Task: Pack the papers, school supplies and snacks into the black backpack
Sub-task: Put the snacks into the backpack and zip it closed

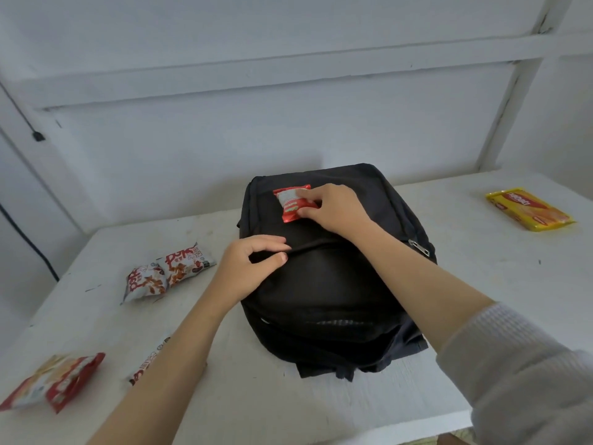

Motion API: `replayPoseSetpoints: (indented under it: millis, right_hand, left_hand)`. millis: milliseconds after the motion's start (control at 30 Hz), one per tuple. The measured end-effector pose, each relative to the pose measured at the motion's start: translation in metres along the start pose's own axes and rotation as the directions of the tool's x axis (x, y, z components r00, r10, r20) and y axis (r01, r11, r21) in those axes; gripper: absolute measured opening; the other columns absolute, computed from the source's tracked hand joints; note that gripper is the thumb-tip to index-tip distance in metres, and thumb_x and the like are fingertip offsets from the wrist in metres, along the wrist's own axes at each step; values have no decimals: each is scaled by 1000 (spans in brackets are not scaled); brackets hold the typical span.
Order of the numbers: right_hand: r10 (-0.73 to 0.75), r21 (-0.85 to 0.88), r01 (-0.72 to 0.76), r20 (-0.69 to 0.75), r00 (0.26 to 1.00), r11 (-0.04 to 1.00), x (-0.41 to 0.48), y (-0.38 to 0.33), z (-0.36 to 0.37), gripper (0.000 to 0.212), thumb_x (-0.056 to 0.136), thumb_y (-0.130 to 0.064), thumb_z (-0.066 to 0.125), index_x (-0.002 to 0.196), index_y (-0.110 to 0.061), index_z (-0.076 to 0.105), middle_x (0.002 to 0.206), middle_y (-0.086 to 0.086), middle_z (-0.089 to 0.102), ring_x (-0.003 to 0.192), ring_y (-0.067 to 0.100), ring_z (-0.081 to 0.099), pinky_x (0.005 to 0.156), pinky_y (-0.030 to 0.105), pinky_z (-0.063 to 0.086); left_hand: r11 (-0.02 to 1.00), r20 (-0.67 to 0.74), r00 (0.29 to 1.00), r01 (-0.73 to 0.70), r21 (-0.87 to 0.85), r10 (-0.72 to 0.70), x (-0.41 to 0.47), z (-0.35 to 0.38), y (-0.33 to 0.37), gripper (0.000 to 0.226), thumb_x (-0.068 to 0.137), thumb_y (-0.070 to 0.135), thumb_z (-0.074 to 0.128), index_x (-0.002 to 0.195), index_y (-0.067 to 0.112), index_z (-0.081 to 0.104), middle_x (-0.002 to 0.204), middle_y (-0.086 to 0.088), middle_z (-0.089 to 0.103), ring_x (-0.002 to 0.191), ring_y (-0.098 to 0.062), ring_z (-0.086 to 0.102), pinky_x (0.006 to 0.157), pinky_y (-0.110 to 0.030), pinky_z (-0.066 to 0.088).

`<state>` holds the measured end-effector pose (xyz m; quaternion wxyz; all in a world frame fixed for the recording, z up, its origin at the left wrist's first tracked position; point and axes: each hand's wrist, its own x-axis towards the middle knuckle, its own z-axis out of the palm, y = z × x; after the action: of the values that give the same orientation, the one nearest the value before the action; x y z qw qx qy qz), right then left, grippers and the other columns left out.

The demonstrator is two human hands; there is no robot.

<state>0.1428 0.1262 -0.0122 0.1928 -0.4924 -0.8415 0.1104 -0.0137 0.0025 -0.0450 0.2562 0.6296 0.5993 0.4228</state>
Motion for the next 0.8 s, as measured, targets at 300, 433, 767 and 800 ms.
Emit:
replayPoseSetpoints:
  millis: [300, 433, 767, 800]
  right_hand:
    - [170, 560, -34, -194, 966, 828, -54, 9, -37, 44, 83, -31, 69, 126, -23, 61, 119, -5, 66, 105, 0, 58, 83, 2, 40]
    - [142, 653, 90, -293, 945, 752, -92, 4, -50, 43, 83, -28, 70, 124, -20, 62, 115, -9, 67, 103, -6, 59, 89, 5, 43]
    - [-82, 147, 108, -175, 981, 983, -139, -4, -40, 45, 83, -47, 63, 126, -32, 60, 101, -9, 71, 82, 5, 63, 70, 12, 44]
    - [-66, 137, 94, -194, 979, 986, -135, -6, -35, 45, 84, -46, 63, 126, -31, 60, 102, -8, 71, 85, 6, 63, 70, 12, 42]
  left_hand:
    - [996, -109, 990, -92, -12, 90, 16, 6, 15, 11, 78, 16, 72, 75, 27, 73, 95, 19, 67, 93, 7, 60, 82, -1, 37]
    - [984, -282, 943, -176, 19, 174, 24, 7, 28, 12, 82, 14, 68, 79, 26, 70, 91, 21, 65, 91, 8, 59, 78, 1, 36]
    - [963, -430, 867, -271, 14, 250, 36, 3, 48, 12, 83, 7, 66, 84, 18, 69, 87, 17, 63, 82, 14, 58, 79, -4, 41]
    - [958, -437, 860, -288, 14, 265, 35, 3, 50, 12, 82, 5, 66, 84, 17, 69, 86, 15, 63, 82, 13, 59, 80, -5, 42]
